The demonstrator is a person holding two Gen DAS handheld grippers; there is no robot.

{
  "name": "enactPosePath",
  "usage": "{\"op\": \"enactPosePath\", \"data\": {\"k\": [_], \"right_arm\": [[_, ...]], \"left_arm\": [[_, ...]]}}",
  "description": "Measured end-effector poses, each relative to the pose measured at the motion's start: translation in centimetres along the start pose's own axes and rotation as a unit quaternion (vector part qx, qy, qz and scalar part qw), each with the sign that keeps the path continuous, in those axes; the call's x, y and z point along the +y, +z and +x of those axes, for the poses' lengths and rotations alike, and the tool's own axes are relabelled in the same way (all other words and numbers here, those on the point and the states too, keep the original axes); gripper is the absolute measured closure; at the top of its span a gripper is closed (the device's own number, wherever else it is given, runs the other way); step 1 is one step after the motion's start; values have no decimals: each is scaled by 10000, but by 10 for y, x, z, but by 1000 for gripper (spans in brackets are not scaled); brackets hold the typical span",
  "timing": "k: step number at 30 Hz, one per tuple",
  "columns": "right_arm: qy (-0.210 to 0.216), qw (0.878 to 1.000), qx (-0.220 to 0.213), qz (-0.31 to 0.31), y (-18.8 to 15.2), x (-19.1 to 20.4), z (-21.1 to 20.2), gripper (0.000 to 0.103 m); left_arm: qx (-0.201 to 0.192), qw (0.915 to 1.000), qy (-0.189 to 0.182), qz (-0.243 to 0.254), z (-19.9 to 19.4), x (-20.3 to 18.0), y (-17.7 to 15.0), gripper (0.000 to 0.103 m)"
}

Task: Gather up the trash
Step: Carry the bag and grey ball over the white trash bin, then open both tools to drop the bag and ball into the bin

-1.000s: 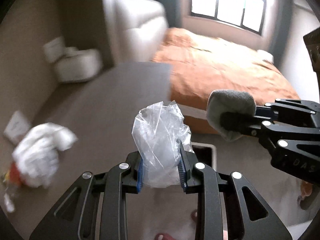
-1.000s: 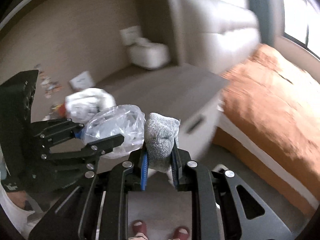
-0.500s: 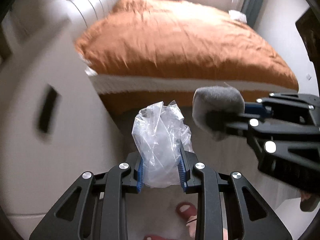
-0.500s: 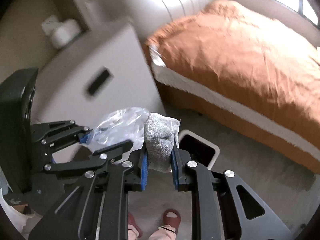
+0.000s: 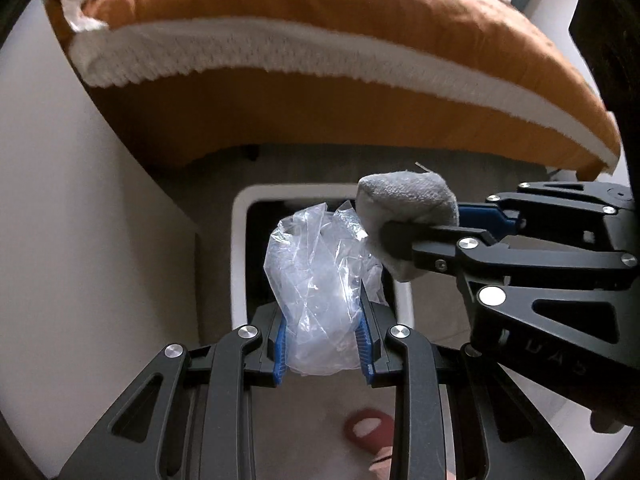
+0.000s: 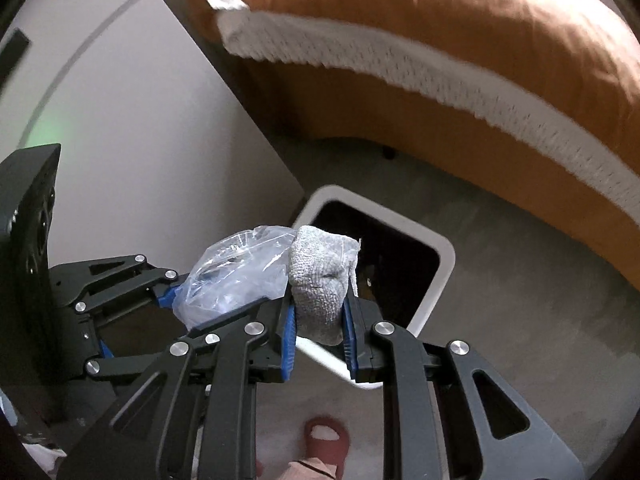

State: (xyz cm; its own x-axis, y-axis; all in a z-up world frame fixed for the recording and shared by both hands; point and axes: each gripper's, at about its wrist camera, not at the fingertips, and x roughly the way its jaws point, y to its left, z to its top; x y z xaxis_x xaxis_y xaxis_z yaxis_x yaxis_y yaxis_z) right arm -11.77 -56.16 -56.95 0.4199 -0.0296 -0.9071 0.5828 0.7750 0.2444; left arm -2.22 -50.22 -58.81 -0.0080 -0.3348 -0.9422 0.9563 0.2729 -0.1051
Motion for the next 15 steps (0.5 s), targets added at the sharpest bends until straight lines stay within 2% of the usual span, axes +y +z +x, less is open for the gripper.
{"op": "enactPosePath", "data": {"k": [9,11,12,13,14,15], "right_arm": [[-143,9998,35,-96,-2,-20,40,82],[-179,9997,30,-146,-2,-21,43,74],[-206,9997,18,-164,-1,-23,46,70],[-258,9995,-13,-173,-2,-25,46,53],[-339,9993,-85,-150,-1,-27,45,33],[-371,9991,-173,-95,0,-29,43,25]], "left_arm": [[-4,9998,19,172,50,3,3,76],[-1,9998,29,211,57,3,6,73],[7,9998,25,212,59,2,7,61],[58,9998,-15,198,64,3,9,21],[140,9998,4,172,68,4,11,3],[143,9998,-29,164,70,5,11,5]]}}
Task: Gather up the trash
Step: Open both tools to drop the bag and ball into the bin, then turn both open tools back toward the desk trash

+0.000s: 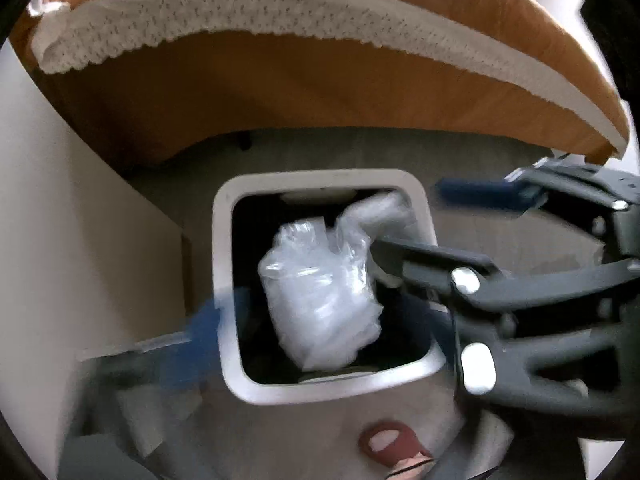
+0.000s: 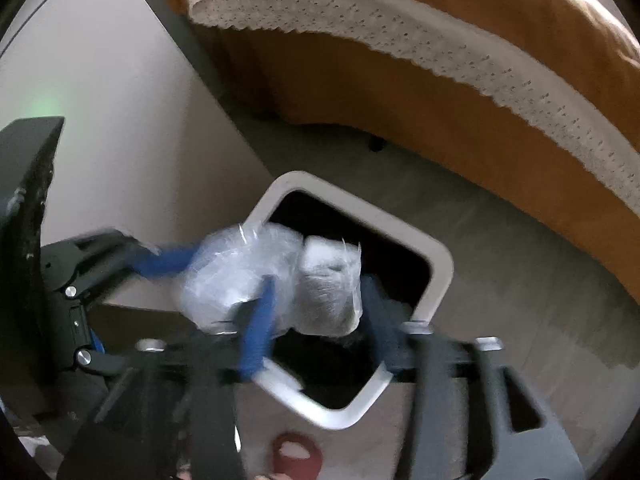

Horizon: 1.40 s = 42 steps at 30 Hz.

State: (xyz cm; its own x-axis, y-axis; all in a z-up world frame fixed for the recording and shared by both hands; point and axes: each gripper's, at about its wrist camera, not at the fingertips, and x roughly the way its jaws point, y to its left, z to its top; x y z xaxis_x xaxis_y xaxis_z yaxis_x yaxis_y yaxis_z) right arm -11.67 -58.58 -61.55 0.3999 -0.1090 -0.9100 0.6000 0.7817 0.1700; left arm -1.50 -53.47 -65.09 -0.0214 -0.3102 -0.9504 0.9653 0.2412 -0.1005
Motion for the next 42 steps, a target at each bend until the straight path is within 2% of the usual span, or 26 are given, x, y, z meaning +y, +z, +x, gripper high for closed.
{"op": "enactPosePath", "data": {"k": [1,5,16,22,27,32,38,42], "right_arm": [[-13,10000,-53,26,1,-2,-2,14],[-111,9999,-107,40,5,-8,-7,11],[-135,9998,-118,97,20,-4,-36,11],[-154,9997,-185,93,30,10,-84,11],[-167,9990,-381,162,42,24,-151,11],[-124,9970,-750,158,52,46,-236,8],[-67,9916,-1287,-71,60,92,-336,7],[78,9862,-1639,-208,62,125,-383,5]], "left_arm": [[1,10000,17,-1,2,0,1,5],[-7,10000,45,-29,1,1,5,5],[-80,9999,68,-83,-28,0,12,5],[-208,9997,125,-101,-77,-2,21,5],[-407,9987,259,-181,-143,-8,30,5],[-770,9961,199,-387,-237,-13,31,5],[-1334,9892,-61,-612,-343,-22,16,5],[-1636,9835,64,-766,-405,-20,-2,5]]}}
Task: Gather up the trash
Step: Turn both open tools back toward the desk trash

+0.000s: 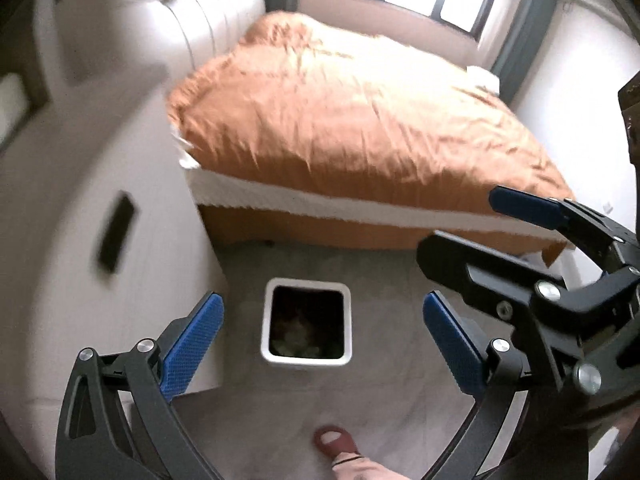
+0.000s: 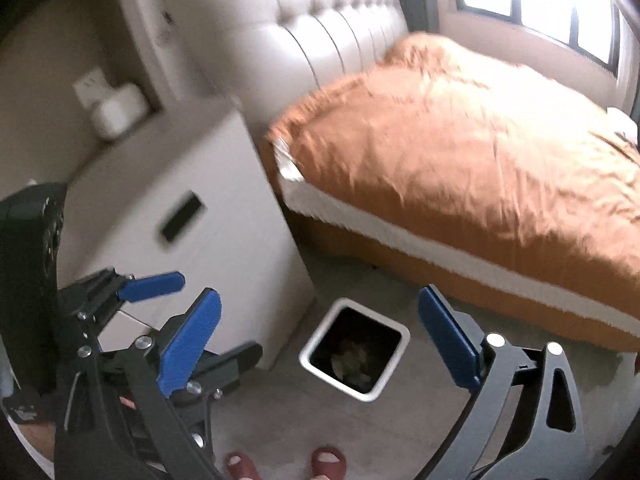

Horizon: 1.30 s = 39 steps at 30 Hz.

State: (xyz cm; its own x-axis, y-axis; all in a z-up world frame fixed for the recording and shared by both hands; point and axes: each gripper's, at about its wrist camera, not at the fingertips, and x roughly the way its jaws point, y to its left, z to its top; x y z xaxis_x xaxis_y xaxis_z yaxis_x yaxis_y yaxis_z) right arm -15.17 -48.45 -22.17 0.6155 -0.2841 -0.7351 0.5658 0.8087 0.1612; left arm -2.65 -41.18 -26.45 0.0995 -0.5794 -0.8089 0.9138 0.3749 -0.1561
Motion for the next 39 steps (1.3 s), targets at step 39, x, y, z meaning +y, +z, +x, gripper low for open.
{"op": "enactPosePath", "data": {"k": [39], "right_arm": [[2766,9224,-224,-2688,-2,480,-26,5]], "left_arm": [[-1065,9045,3225,-2581,-371,312,-221,5]]}}
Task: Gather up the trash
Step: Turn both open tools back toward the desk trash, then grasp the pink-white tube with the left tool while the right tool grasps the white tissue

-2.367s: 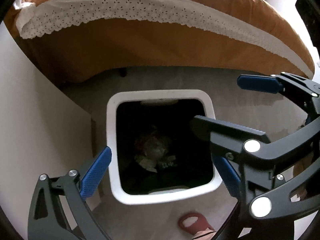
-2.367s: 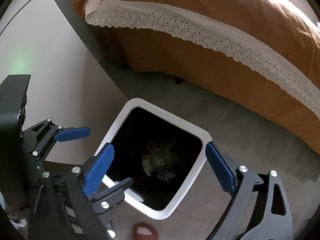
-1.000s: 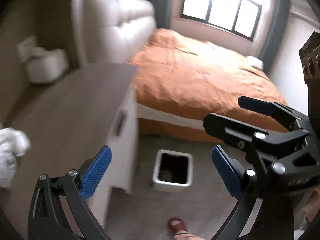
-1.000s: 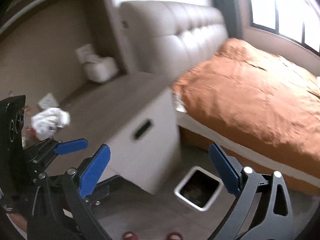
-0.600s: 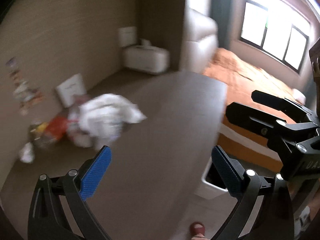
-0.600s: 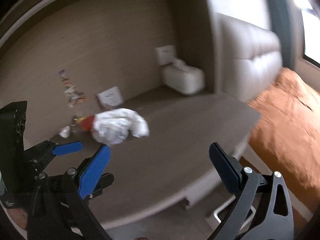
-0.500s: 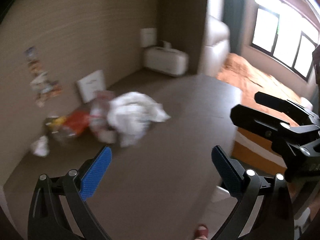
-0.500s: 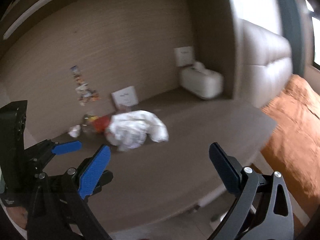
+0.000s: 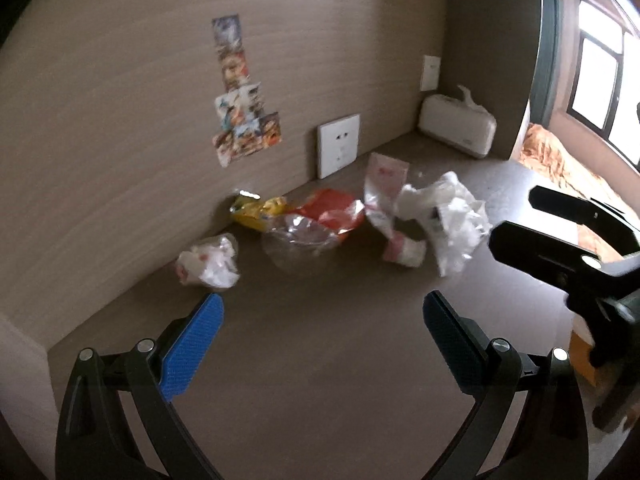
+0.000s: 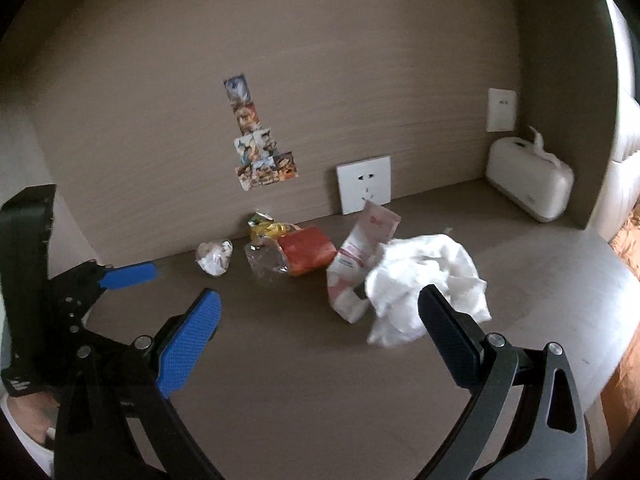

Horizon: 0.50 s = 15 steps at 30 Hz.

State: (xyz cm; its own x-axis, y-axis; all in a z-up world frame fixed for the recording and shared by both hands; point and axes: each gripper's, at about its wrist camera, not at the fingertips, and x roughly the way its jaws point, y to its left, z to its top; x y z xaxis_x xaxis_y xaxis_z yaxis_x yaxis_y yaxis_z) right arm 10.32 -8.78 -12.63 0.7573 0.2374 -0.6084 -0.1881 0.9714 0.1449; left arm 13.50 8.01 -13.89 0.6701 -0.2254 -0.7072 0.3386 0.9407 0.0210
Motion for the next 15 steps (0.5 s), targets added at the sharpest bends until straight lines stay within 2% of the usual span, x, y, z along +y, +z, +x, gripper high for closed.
{"op": "enactPosePath", "data": {"k": [4,10,15], "right_arm": [[-292,9995,78,133,0,-8,20,5],[-627,9973,185,342,-1,-31,46,6],[-710,9954,308,556,0,-51,70,19]], "left_arm": [[33,9998,-126,143,17,5,3,5],[-29,9986,-420,310,38,-13,14,5],[86,9975,-596,357,58,-24,19,5]]}}
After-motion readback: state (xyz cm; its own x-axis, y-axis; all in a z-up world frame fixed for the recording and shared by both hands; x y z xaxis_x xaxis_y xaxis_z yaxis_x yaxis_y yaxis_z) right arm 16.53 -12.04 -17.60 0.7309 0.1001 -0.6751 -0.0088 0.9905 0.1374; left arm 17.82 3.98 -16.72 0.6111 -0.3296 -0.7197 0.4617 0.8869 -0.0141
